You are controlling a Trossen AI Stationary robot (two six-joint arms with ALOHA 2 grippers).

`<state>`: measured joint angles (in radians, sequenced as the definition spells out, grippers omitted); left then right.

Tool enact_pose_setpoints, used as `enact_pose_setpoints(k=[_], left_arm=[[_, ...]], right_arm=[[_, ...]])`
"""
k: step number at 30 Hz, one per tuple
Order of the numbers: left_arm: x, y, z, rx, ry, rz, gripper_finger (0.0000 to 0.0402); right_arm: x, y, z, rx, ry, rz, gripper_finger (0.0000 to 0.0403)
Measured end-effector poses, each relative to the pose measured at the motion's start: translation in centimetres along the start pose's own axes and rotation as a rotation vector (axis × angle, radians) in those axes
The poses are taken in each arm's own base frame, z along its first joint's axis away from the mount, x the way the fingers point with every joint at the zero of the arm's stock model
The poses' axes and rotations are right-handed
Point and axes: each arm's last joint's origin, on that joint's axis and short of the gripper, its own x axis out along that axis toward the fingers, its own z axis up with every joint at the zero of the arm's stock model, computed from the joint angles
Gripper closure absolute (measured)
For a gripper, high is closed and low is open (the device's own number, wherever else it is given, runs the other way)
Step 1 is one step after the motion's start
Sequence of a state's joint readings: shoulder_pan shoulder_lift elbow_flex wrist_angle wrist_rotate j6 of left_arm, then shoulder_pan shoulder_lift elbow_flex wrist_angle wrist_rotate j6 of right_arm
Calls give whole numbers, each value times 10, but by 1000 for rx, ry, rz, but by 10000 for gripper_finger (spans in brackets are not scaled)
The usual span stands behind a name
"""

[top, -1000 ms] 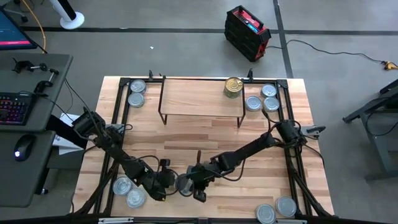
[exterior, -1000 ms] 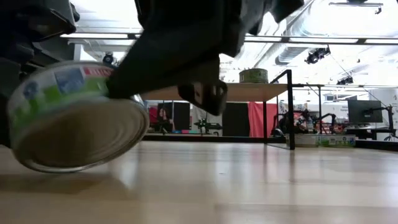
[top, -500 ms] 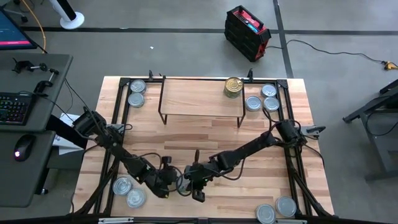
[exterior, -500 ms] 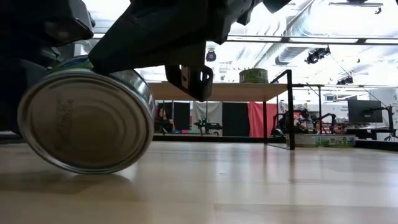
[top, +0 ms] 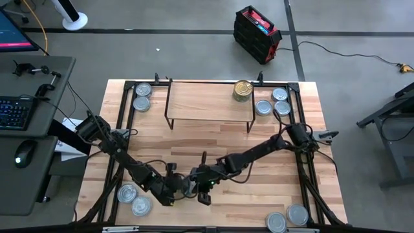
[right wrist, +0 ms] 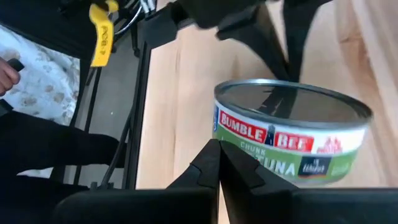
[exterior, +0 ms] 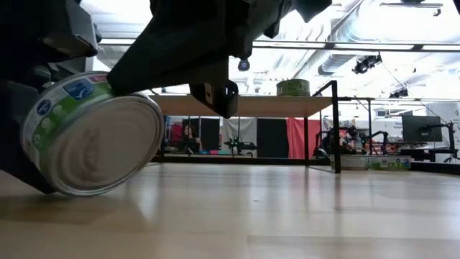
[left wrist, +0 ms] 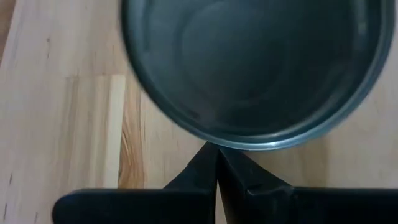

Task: Stack canned seafood by type on shelf
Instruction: Put the light green tuna can on the shelf

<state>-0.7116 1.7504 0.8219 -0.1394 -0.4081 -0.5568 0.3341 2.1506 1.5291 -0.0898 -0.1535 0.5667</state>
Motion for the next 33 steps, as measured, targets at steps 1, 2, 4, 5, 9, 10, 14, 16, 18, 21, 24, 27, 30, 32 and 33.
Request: enact_pose_setpoints(k=[1, 2, 4, 5, 9, 10, 14, 16, 18, 21, 24, 27, 30, 32, 33], left_arm=[[0, 0, 0, 1, 1, 0, 401], [0, 0, 0, 2, 2, 0, 401], [0, 0, 0, 2, 3, 0, 401], [0, 0, 0, 3, 2, 0, 401], [-2, 0, 8, -16, -45, -8, 401], [-2, 0, 8, -8, -49, -4, 401], [0, 1, 9, 2, -50, -4, 401], [0, 2, 8, -8, -43, -2, 401], [0, 2, 7, -6, -32, 3, 401], [0, 2, 4, -7, -16, 10, 401], [-1, 2, 3, -22, -12, 10, 401], [-1, 1, 3, -33, -13, 7, 401], [-1, 0, 4, -37, -23, 1, 401], [-1, -1, 5, -41, -31, -5, 401], [-1, -1, 5, -43, -35, -7, 401]], right_arm=[[-1, 0, 2, -4, -2, -1, 403], [-1, 0, 4, -11, -7, 0, 403], [-2, 0, 8, -28, -20, 3, 403], [-3, -1, 11, -38, -29, 3, 403], [-6, -5, 20, -45, -64, -14, 403], [-6, -7, 21, -44, -63, -17, 403], [-7, -11, 23, -37, -58, -13, 403], [-7, -12, 23, -35, -55, -7, 403], [-7, -13, 24, -36, -54, -8, 403], [-6, -13, 23, -48, -44, -6, 403], [-8, -13, 23, -51, -41, -4, 403], [-14, -10, 25, -73, -34, -7, 403], [-24, -7, 29, -97, -40, -8, 403], [-28, -7, 32, -99, -44, -4, 403], [-30, -7, 32, -104, -36, -8, 403]])
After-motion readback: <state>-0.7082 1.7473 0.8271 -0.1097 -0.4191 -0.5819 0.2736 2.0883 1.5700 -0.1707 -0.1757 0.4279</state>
